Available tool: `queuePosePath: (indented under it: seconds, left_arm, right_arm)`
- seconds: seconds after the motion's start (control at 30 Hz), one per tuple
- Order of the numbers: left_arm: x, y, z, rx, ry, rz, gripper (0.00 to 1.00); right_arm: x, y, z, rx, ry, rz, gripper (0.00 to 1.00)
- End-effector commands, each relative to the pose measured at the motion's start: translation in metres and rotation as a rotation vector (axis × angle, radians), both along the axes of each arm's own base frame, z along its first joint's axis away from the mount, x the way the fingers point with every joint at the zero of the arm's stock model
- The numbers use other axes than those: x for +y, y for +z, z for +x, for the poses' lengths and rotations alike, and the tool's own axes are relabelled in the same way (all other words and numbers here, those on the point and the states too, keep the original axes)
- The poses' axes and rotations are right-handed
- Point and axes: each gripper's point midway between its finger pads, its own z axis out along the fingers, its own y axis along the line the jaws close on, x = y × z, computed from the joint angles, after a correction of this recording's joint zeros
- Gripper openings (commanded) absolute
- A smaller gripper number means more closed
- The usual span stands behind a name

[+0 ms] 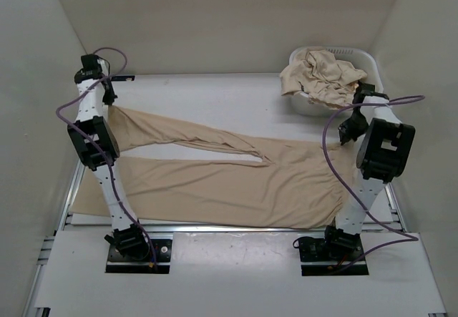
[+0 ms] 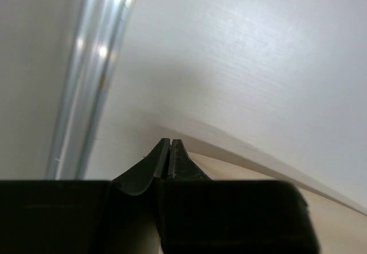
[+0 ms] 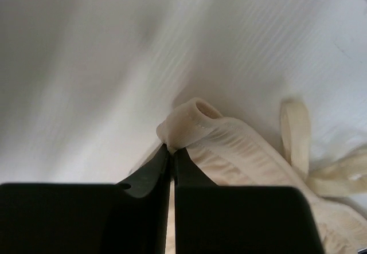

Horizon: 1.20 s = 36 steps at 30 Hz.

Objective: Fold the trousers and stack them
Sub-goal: Flatten the trousers out

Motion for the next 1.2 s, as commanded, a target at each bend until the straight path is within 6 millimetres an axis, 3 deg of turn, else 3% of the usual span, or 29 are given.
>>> queuePosePath:
  seconds: [0.0, 0.03, 0.1, 0.13, 0.23, 0.27, 0.3, 0.37, 0.4, 0.43, 0.47, 0.5, 0.53, 0.6, 0.63, 0.7, 0.87, 0.93, 1.03, 1.07, 1.17]
  left_arm:
    - [0.018, 0.165, 0.007, -0.336, 0.052, 0.154, 0.14]
    - [0.016, 0.191, -0.004, -0.373, 0.06, 0.171, 0.14]
    - [0.011, 0.187, -0.019, -0.349, 0.059, 0.164, 0.14]
    - [0.009, 0.188, -0.027, -0.342, 0.059, 0.162, 0.14]
    - [-0.001, 0.183, -0.057, -0.308, 0.058, 0.152, 0.14]
    - [0.0, 0.19, -0.07, -0.316, 0.067, 0.156, 0.14]
    - [-0.002, 0.169, -0.082, -0.26, 0.072, 0.147, 0.14]
    - [0.007, 0.159, -0.108, -0.229, 0.103, 0.135, 0.14]
    - [-0.001, 0.124, -0.125, -0.146, 0.094, 0.099, 0.14]
    - [-0.001, 0.107, -0.138, -0.103, 0.103, 0.086, 0.14]
    - [-0.005, 0.089, -0.15, -0.056, 0.102, 0.071, 0.14]
    - [-0.01, 0.072, -0.161, -0.012, 0.101, 0.057, 0.21]
    - [-0.018, 0.04, -0.184, 0.075, 0.099, 0.028, 0.42]
    - [-0.021, 0.013, -0.202, 0.151, 0.109, 0.003, 0.72]
    - [-0.015, 0.009, -0.21, 0.169, 0.131, 0.004, 0.75]
    - [-0.006, 0.01, -0.218, 0.179, 0.161, -0.011, 0.78]
    - [0.0, 0.056, -0.196, 0.096, 0.148, -0.041, 0.82]
    - [-0.001, 0.063, -0.188, 0.084, 0.136, -0.036, 0.82]
    - [0.0, 0.046, -0.185, 0.134, 0.137, -0.033, 0.81]
    - [0.003, 0.028, -0.183, 0.179, 0.142, -0.04, 0.81]
    - [0.001, 0.0, -0.183, 0.256, 0.136, -0.057, 0.81]
  right_arm:
    - [-0.014, 0.09, 0.025, -0.269, 0.006, -0.073, 0.0]
    - [-0.014, 0.101, 0.025, -0.296, 0.006, -0.08, 0.0]
    - [-0.01, 0.11, 0.017, -0.321, 0.019, -0.08, 0.0]
    - [-0.008, 0.124, 0.014, -0.361, 0.031, -0.084, 0.0]
    - [-0.003, 0.12, -0.012, -0.344, 0.025, -0.071, 0.0]
    - [-0.003, 0.118, -0.018, -0.346, 0.019, -0.064, 0.0]
    - [-0.002, 0.123, -0.024, -0.367, 0.019, -0.07, 0.0]
    - [-0.004, 0.103, -0.046, -0.323, -0.004, -0.061, 0.0]
    - [-0.001, 0.102, -0.052, -0.332, -0.001, -0.055, 0.0]
    - [0.006, 0.084, -0.06, -0.304, 0.005, -0.025, 0.0]
    - [0.01, 0.081, -0.062, -0.307, 0.01, -0.008, 0.0]
    - [0.014, 0.077, -0.063, -0.306, 0.016, 0.013, 0.0]
    - [0.017, 0.07, -0.063, -0.299, 0.019, 0.03, 0.0]
    - [0.02, 0.061, -0.066, -0.283, 0.01, 0.05, 0.0]
    - [0.02, 0.061, -0.066, -0.283, 0.009, 0.05, 0.0]
    - [0.02, 0.058, -0.064, -0.282, 0.009, 0.05, 0.0]
    - [0.014, 0.057, -0.066, -0.261, 0.022, 0.019, 0.0]
    - [0.014, 0.056, -0.066, -0.251, 0.022, 0.022, 0.0]
    - [0.009, 0.055, -0.064, -0.24, 0.021, 0.022, 0.0]
    - [0.009, 0.055, -0.062, -0.235, 0.021, 0.024, 0.0]
    - [0.005, 0.056, -0.058, -0.217, 0.026, 0.015, 0.0]
